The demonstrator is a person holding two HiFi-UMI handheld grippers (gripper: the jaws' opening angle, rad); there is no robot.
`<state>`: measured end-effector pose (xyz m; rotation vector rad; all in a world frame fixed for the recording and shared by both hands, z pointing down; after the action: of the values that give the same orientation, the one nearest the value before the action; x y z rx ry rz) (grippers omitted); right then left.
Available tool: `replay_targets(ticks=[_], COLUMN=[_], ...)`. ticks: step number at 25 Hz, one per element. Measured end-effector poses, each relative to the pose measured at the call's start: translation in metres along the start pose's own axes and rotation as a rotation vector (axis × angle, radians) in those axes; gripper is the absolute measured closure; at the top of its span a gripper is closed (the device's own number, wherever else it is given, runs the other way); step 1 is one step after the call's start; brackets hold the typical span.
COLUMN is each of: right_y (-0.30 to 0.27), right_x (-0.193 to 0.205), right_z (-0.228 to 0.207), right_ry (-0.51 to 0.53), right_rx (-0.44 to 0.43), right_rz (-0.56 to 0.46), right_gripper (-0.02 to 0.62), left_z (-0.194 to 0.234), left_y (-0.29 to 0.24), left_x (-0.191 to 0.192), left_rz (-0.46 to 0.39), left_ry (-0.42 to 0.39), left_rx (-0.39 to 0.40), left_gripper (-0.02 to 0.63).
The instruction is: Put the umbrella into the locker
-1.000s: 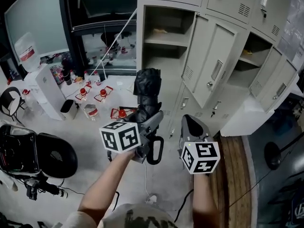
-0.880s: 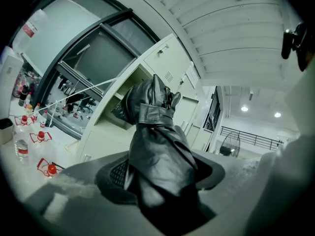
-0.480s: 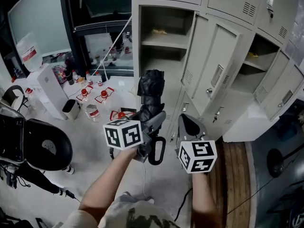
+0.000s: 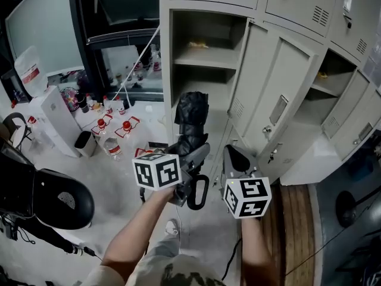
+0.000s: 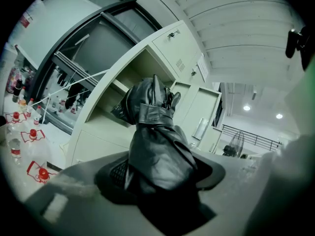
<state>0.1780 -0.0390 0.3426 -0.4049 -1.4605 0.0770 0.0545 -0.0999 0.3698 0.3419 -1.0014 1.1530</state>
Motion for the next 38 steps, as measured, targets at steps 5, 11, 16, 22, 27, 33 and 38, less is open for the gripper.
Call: replay_targets(ticks=[5, 11, 16, 22, 27, 33, 38], right_y=[-0.046, -0.103, -0.138, -0.16, -0.172, -0.182, -0.182], right_x=[-0.016, -0.042, -0.061, -0.076, -0.077, -0.081, -0.082], right_z=[-0.01, -0.021, -0.029, -0.037, -0.047, -0.057, -0.061], right_ry=[0.003, -0.001, -0.005, -0.006, -0.017, -0.014, -0.005], right_rx=[0.02, 0.059, 0.105, 0.153, 0.157, 0.134, 0.113], right_rz=[0.0, -0.001, 0.001, -0.014, -0.017, -0.021, -0.02], right_gripper=[0.596, 0.597, 0.596, 0.597, 0.597, 0.597, 0.597], left_z=[0.034, 0.076, 0.098, 0.116, 0.121, 0.122, 0.129], left_y=[-0.021, -0.047, -0.068, -0.088, -0.102, -0.121, -0.138], left_x=[-0.028, -0.07, -0.092, -0.098, -0.099, -0.102, -0.107], left_rz=[0.008, 0.024, 0.053, 0.103, 0.126, 0.144, 0.149], left_ry=[-0.002, -0.021, -0.026, -0.019, -0.017, 0.012, 0.102], left_rx=[0.023, 0.056, 0.111, 0.161, 0.168, 0.174, 0.176], left_gripper=[0.314, 0.314, 0.314, 0.314, 0.314, 0.314, 0.314])
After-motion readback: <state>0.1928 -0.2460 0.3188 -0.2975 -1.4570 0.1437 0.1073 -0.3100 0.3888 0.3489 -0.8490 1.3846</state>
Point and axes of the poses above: the fingertips, and each gripper's own axes: y backward along the fingers, z to its left, x out of its underside, the point moved 5 cm from there along y, backward along the fingers, and after that the axes turned 12 degrees about z, right-handed, at the moved point
